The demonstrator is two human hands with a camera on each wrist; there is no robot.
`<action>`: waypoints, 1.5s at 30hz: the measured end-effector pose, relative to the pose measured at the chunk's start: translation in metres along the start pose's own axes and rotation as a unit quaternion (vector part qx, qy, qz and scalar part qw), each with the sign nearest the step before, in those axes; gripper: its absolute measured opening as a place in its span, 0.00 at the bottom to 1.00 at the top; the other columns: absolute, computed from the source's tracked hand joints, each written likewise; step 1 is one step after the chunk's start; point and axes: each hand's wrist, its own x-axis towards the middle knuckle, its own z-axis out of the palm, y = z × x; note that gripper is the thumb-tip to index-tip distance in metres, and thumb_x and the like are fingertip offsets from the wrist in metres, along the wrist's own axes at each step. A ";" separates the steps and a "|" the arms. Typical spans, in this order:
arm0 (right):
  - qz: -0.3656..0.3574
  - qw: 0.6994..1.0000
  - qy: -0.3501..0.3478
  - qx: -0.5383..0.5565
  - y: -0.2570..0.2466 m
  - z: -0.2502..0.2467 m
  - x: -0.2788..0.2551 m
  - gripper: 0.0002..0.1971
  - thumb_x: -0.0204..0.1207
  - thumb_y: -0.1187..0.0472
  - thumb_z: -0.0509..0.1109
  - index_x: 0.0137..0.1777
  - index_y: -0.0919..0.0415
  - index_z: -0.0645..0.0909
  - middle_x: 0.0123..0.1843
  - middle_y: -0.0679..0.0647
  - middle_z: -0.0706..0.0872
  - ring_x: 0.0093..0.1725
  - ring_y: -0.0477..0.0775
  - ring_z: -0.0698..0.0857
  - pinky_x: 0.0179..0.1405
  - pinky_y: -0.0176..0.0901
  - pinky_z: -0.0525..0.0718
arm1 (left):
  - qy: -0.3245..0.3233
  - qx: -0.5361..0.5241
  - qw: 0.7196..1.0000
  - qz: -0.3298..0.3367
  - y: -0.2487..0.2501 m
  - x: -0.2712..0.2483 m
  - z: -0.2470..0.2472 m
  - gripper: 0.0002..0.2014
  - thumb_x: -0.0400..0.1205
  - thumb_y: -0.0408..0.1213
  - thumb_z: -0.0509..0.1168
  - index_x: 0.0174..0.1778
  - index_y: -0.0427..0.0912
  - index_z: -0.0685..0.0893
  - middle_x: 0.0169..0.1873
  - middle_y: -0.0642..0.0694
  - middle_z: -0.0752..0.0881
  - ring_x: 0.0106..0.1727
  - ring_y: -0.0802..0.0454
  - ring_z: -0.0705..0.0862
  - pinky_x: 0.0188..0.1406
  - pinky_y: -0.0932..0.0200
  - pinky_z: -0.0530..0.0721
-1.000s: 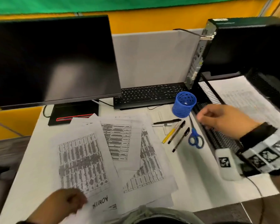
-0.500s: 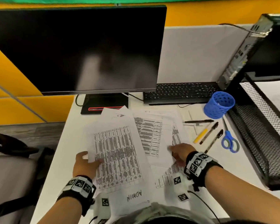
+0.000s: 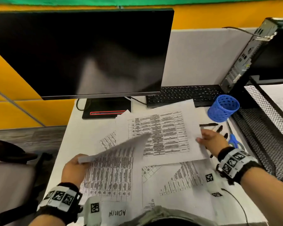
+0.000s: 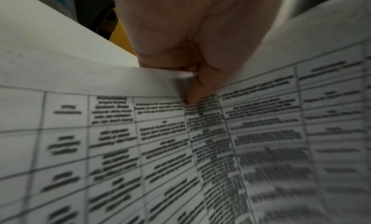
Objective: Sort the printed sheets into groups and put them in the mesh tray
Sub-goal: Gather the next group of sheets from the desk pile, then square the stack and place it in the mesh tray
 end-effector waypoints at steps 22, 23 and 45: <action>0.084 0.988 -0.113 0.062 -0.020 0.046 0.003 0.17 0.82 0.55 0.60 0.58 0.67 0.84 0.49 0.60 0.91 0.40 0.57 0.87 0.37 0.43 0.84 | -0.214 -0.098 0.961 0.146 0.030 -0.054 0.011 0.23 0.66 0.19 0.76 0.31 0.59 0.88 0.34 0.40 0.87 0.34 0.59 0.82 0.35 0.69 0.79; 0.097 0.990 -0.098 0.023 -0.012 0.054 0.008 0.14 0.81 0.60 0.62 0.60 0.67 0.83 0.50 0.60 0.90 0.41 0.57 0.87 0.39 0.45 0.84 | -0.222 -0.095 0.960 0.143 0.027 -0.055 0.008 0.20 0.65 0.20 0.76 0.27 0.54 0.89 0.30 0.42 0.86 0.32 0.58 0.82 0.35 0.68 0.78; 0.077 0.979 -0.163 0.097 0.010 0.076 -0.017 0.08 0.75 0.71 0.68 0.45 0.58 0.85 0.50 0.60 0.91 0.48 0.57 0.88 0.46 0.42 0.83 | -0.057 -0.219 0.971 0.079 0.038 -0.027 0.003 0.08 0.79 0.44 0.67 0.50 0.47 0.83 0.49 0.46 0.90 0.56 0.42 0.86 0.61 0.42 0.80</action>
